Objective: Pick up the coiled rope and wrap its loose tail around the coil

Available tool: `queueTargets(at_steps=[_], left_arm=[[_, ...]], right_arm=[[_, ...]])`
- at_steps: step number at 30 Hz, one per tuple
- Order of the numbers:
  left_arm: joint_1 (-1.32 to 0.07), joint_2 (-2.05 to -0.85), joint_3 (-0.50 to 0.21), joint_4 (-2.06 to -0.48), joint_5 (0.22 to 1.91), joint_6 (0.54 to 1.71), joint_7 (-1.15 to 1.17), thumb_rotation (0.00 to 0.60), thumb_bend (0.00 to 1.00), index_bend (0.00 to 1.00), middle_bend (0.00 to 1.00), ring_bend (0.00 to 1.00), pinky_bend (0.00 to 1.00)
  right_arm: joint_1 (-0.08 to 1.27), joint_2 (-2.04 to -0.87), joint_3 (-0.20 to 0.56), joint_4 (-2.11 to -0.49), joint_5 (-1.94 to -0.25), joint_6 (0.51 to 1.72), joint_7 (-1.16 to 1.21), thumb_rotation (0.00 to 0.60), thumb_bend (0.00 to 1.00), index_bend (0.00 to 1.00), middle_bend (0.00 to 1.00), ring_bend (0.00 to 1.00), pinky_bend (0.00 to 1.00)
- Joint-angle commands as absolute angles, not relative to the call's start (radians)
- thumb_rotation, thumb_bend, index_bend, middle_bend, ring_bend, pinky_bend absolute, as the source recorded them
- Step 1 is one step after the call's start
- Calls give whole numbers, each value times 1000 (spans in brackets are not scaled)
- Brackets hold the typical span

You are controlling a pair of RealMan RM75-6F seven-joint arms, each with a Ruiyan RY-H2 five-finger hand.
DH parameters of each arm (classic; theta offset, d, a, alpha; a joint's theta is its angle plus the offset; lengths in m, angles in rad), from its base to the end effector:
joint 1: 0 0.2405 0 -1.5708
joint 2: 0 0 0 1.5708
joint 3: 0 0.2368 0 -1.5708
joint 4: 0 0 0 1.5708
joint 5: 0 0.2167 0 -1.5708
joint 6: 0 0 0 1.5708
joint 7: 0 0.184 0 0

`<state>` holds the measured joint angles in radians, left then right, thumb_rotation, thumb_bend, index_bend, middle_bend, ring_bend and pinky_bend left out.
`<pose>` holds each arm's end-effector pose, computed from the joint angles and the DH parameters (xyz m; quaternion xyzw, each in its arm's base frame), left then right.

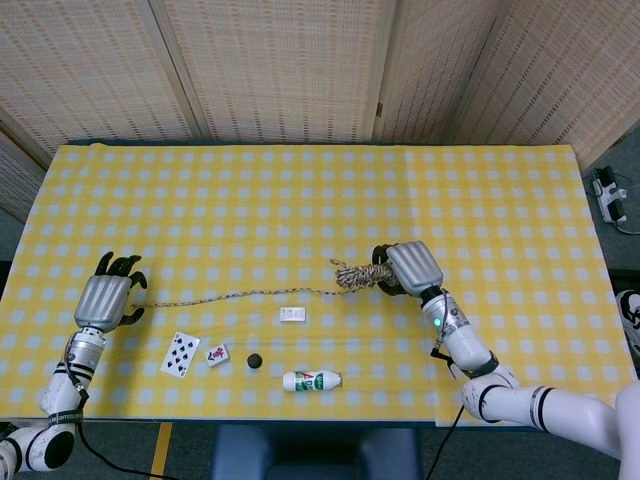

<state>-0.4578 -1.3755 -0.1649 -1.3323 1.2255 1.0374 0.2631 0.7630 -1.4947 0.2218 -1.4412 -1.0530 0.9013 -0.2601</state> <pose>-0.2781 0.3538 0.0553 -0.6849 -0.3637 -0.2843 0.5638 -0.1351 -0.3954 -0.0155 0.7177 -0.4091 0.3722 0.4231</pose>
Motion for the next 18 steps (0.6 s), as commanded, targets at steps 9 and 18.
queueTargets(at_steps=[9, 18], left_arm=[[-484, -1464, -142, -1231, 1222, 1009, 228, 600, 381, 501, 181, 166, 36], [-502, -1515, -137, -1154, 1181, 962, 230, 600, 381, 514, 180, 161, 28]], right_arm=[[766, -1504, 217, -1446, -1043, 910, -270, 600, 553, 592, 518, 573, 526], [764, -1504, 211, -1447, -1032, 910, -275, 600, 553, 592, 517, 573, 526]])
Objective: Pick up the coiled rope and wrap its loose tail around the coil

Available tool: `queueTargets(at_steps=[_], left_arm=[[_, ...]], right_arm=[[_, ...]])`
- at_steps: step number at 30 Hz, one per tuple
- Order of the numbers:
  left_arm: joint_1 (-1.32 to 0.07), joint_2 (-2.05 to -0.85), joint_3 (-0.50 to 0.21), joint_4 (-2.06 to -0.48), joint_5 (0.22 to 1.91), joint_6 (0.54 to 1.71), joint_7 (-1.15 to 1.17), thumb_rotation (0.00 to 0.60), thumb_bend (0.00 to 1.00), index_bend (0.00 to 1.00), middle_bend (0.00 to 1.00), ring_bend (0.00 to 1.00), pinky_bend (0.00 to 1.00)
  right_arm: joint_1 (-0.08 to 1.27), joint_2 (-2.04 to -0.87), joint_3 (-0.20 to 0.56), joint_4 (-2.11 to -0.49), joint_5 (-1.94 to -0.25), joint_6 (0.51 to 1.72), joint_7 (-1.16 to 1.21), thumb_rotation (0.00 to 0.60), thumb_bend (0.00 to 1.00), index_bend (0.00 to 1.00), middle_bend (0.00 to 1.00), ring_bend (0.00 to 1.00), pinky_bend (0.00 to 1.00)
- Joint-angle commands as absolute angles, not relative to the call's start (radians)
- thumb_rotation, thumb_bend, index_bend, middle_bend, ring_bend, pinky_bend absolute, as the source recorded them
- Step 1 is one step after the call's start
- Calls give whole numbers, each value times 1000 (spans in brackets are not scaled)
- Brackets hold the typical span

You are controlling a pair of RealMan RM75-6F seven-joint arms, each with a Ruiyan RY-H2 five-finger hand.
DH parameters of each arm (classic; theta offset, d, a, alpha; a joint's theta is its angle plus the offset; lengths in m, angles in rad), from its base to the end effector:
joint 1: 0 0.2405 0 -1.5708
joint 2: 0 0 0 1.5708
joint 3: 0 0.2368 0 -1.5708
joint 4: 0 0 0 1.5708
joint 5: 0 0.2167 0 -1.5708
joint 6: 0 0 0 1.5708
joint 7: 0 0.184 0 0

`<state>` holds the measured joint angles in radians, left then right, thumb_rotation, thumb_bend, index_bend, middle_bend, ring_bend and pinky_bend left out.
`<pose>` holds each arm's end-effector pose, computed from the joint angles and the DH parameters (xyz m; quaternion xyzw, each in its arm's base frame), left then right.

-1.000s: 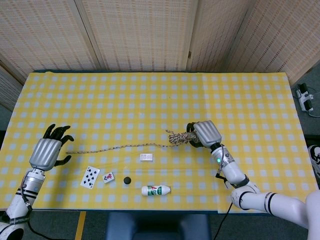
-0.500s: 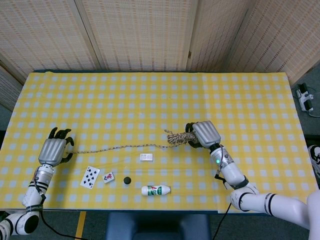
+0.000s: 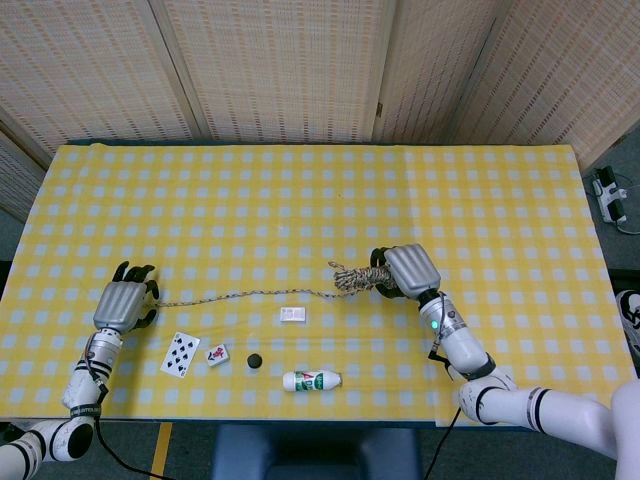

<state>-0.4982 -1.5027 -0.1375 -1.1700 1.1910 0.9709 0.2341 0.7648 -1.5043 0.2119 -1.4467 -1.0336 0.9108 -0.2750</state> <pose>-0.2929 0.3610 0.0179 -0.6919 -0.3868 -0.2591 0.5518 -0.1358 -0.3922 -0.0199 0.7172 -0.4134 0.3681 0.4233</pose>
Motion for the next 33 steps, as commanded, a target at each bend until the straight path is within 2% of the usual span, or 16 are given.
queueTargets(at_steps=[1, 26, 33], left_arm=[[-503, -1519, -138, -1148, 1179, 960, 227, 600, 381, 516, 180, 160, 26], [-523, -1578, -133, -1068, 1175, 940, 201, 600, 459, 592, 182, 168, 21], [-521, -1568, -135, -1079, 1197, 967, 185, 600, 496, 622, 196, 178, 22]], right_arm=[[765, -1504, 211, -1447, -1030, 910, -276, 600, 554, 592, 517, 573, 526], [768, -1516, 201, -1412, -1011, 893, -275, 600, 554, 592, 517, 573, 526], [756, -1504, 205, -1435, -1034, 910, -243, 600, 556, 592, 518, 574, 526]])
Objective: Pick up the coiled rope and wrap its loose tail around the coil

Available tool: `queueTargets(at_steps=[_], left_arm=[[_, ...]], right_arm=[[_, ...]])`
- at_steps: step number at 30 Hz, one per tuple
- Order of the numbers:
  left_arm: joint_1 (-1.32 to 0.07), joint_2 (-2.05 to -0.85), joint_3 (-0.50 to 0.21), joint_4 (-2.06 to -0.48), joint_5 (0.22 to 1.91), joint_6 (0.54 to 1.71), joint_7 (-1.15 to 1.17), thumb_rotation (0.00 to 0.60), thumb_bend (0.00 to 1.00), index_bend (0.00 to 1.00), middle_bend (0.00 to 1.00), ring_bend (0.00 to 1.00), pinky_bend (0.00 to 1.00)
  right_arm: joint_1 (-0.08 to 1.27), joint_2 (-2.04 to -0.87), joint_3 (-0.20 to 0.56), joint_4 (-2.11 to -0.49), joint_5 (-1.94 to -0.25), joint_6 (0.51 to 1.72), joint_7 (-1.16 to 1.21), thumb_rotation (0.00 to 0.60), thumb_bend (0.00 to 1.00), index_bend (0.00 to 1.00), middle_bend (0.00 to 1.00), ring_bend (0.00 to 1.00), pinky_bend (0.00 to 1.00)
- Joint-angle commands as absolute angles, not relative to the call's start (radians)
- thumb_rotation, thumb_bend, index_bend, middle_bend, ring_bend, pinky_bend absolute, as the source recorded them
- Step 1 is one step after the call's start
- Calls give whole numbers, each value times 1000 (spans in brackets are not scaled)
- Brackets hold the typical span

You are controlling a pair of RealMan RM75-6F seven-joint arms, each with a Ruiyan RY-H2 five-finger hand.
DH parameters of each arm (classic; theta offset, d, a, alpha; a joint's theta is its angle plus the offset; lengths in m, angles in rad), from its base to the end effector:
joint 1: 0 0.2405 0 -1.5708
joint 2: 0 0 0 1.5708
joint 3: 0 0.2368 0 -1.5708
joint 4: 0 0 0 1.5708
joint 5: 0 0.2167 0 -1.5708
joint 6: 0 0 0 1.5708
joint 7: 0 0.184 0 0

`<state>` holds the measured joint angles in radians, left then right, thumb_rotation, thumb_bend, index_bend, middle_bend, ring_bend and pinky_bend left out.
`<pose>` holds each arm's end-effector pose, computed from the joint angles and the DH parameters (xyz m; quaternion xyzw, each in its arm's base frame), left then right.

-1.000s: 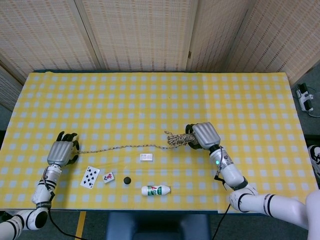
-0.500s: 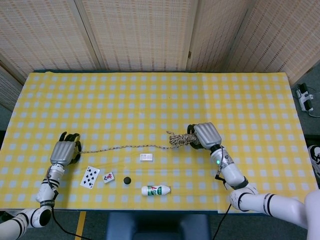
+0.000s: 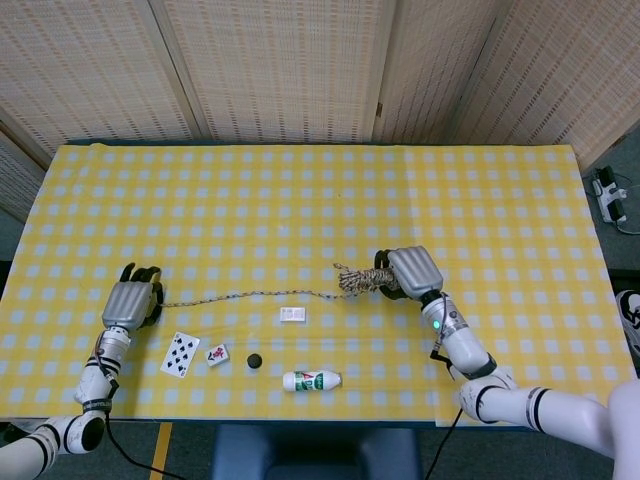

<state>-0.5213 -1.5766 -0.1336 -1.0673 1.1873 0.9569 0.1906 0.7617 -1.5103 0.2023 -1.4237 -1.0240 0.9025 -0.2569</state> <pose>-0.2961 0.3687 0.0033 -0.6871 -0.3948 -0.2623 0.5506 -0.1449 -0.3930 -0.0221 0.7135 -0.4233 0.3612 0.4258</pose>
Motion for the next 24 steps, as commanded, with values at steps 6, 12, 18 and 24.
queueTargets(at_steps=[6, 12, 18, 24], left_arm=[[-530, -1480, -165, -1211, 1248, 1036, 166, 600, 497, 623, 202, 181, 22], [-571, -1344, -227, -1429, 1277, 1063, 187, 600, 497, 623, 210, 187, 27], [-634, -1255, -293, -1618, 1248, 1040, 258, 600, 497, 623, 210, 187, 31], [-698, -1236, -334, -1751, 1200, 1029, 349, 600, 497, 623, 213, 190, 32]], right_arm=[[726, -1457, 216, -1528, -1105, 940, -145, 600, 575, 609, 529, 586, 540], [702, -1391, 200, -1663, -1204, 925, -19, 600, 580, 621, 541, 597, 553], [708, -1369, 179, -1744, -1259, 882, 56, 600, 578, 626, 547, 604, 558], [731, -1389, 184, -1764, -1241, 850, 67, 600, 584, 639, 558, 618, 567]])
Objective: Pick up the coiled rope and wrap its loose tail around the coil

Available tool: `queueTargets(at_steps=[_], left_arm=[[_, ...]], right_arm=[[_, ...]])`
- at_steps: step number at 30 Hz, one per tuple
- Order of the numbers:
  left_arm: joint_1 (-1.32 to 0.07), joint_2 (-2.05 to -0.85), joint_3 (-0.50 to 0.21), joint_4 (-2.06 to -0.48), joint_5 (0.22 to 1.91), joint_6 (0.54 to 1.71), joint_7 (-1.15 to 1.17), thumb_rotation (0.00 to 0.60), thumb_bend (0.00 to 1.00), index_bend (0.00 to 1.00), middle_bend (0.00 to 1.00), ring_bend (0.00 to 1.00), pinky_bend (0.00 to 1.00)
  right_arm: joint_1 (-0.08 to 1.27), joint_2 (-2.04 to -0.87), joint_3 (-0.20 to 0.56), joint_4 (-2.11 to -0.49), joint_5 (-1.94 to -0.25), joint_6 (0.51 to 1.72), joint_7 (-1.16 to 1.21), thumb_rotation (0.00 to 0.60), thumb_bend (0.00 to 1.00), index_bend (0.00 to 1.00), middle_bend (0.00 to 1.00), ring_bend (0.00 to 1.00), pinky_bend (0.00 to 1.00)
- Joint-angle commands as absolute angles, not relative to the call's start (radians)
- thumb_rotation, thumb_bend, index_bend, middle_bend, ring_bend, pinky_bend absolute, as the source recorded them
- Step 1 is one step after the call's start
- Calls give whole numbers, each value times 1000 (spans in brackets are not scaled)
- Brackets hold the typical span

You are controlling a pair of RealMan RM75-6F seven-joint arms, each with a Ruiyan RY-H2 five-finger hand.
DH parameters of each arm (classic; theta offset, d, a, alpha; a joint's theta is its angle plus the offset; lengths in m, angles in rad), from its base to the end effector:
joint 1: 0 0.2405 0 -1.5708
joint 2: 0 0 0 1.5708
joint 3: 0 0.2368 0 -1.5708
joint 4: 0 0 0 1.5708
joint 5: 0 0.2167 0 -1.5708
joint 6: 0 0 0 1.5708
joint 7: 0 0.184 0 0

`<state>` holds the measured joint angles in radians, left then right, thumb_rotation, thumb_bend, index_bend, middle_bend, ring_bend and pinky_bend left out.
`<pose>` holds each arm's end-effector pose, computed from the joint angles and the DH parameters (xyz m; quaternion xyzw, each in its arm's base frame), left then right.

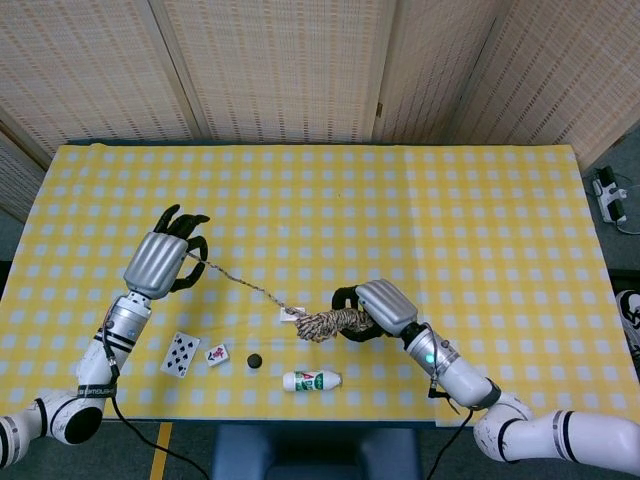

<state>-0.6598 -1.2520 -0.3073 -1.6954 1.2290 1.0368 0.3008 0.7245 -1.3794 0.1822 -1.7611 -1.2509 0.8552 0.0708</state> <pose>-0.1058 0.3825 0.0773 -0.7058 -0.3086 -0.4418 0.4599 -0.0762 -0.3227 -0.0229 0.7121 -0.5015 0.4354 0.2278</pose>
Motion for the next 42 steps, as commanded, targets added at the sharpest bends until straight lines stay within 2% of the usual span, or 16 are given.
queueTargets(at_steps=[1, 11, 20, 28, 31, 35, 42], left_arm=[[-711, -1238, -338, -1770, 1189, 1027, 366, 600, 497, 623, 213, 190, 30], [-805, -1276, -347, -1919, 1111, 990, 423, 600, 497, 621, 213, 195, 23], [-846, -1291, -291, -2036, 1110, 965, 447, 600, 496, 617, 213, 190, 16], [-830, -1288, -240, -2076, 1172, 986, 407, 600, 497, 617, 212, 175, 15], [-807, -1278, -212, -2083, 1228, 1004, 372, 600, 497, 616, 177, 154, 15], [-764, -1275, -169, -2074, 1319, 1044, 315, 600, 497, 616, 115, 111, 13], [-700, -1252, -122, -2036, 1409, 1099, 189, 600, 498, 618, 98, 97, 9]], right_arm=[[735, -1397, 185, -1766, -1230, 845, 64, 600, 589, 641, 559, 619, 569], [778, -1487, 210, -1739, -1081, 812, 42, 600, 630, 670, 577, 641, 586], [790, -1596, 243, -1641, -1021, 831, 83, 600, 653, 674, 579, 643, 587], [754, -1725, 292, -1544, -1058, 959, 168, 600, 677, 683, 584, 648, 587], [732, -1770, 324, -1514, -1080, 1010, 249, 600, 677, 691, 592, 654, 587], [704, -1803, 350, -1481, -1130, 1071, 349, 600, 677, 699, 599, 659, 590], [662, -1815, 411, -1454, -1165, 1133, 517, 600, 677, 718, 613, 674, 603]])
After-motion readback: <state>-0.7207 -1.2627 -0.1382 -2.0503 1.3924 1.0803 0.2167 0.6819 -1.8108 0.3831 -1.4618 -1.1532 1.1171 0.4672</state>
